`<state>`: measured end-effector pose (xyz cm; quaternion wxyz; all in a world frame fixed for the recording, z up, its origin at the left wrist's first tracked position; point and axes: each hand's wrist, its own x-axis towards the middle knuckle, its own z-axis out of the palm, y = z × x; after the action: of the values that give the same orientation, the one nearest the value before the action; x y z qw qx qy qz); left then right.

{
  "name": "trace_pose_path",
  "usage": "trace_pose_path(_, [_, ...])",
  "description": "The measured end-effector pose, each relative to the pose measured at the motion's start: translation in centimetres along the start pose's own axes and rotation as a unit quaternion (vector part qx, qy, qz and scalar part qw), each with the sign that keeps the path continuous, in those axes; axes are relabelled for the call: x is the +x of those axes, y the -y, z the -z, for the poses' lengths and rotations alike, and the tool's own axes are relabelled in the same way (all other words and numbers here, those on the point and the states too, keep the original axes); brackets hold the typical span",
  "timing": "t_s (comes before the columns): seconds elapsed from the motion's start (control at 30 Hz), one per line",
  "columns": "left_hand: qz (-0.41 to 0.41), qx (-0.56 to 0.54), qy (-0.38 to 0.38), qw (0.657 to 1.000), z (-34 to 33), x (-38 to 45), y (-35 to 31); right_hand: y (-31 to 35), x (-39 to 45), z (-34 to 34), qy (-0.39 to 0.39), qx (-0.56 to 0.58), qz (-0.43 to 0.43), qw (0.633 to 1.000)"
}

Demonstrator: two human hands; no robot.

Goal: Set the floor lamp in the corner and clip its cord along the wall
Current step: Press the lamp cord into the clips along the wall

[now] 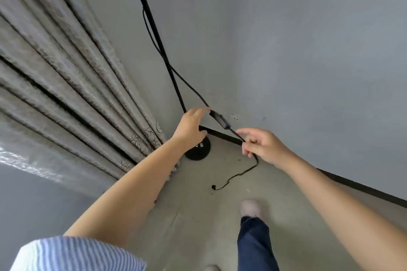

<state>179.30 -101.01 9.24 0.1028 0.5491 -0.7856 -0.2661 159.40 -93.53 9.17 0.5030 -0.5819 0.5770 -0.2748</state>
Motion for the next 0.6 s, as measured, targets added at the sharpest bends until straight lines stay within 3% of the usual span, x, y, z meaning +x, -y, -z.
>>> trace_pose_path(0.17, [-0.078,0.078,-0.063,0.992,-0.3,-3.7,-2.5,1.4,-6.3,-2.0,0.052,0.075,0.018,0.996])
trace_pose_path(0.3, [-0.119,0.170,-0.142,0.968,1.3,-4.6,-4.5,2.0,-8.6,-1.1,0.187,0.128,-0.038,0.973])
trace_pose_path(0.37, [-0.128,0.212,-0.182,0.952,2.4,-5.0,-5.0,1.2,-9.6,0.3,0.205,0.103,-0.074,0.971])
trace_pose_path(0.5, [-0.176,0.262,-0.221,0.923,3.8,-5.0,-5.2,-1.8,-12.7,4.7,0.148,-0.017,-0.165,0.975])
trace_pose_path(0.6, [-0.075,0.183,-0.114,0.974,4.8,-4.5,-5.3,-3.6,-15.1,7.6,0.008,-0.012,-0.179,0.984])
